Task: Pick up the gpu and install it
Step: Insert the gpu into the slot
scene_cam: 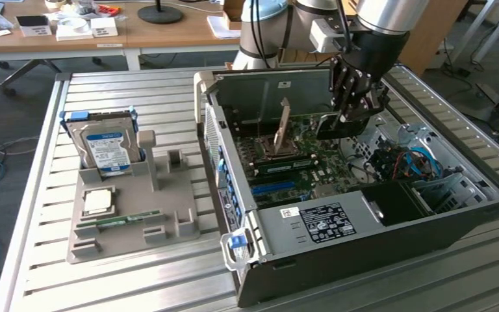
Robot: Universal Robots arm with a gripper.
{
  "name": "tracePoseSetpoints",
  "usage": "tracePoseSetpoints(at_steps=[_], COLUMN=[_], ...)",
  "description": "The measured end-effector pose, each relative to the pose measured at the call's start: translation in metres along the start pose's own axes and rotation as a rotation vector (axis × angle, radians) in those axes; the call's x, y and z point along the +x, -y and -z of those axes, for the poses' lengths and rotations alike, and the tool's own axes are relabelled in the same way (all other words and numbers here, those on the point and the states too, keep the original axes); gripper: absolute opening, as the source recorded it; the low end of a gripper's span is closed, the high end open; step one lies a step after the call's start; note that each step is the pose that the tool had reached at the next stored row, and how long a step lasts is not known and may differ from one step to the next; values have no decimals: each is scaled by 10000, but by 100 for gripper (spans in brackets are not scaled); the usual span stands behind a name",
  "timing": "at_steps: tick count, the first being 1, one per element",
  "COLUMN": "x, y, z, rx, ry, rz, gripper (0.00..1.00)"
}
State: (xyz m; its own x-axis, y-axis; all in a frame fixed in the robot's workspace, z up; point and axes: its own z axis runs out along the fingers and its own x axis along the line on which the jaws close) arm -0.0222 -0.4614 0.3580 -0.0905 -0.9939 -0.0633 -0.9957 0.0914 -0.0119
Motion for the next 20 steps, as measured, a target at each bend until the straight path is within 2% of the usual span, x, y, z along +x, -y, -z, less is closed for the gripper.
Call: tracePoseSetpoints(at_steps=[6, 11, 20], x=[5, 48, 52], y=[-25, -27, -32], z=[-3, -15, -28], rx=[9, 9, 8], ry=[39, 38, 37], rz=[-1, -1, -1], gripper=[27, 27, 27])
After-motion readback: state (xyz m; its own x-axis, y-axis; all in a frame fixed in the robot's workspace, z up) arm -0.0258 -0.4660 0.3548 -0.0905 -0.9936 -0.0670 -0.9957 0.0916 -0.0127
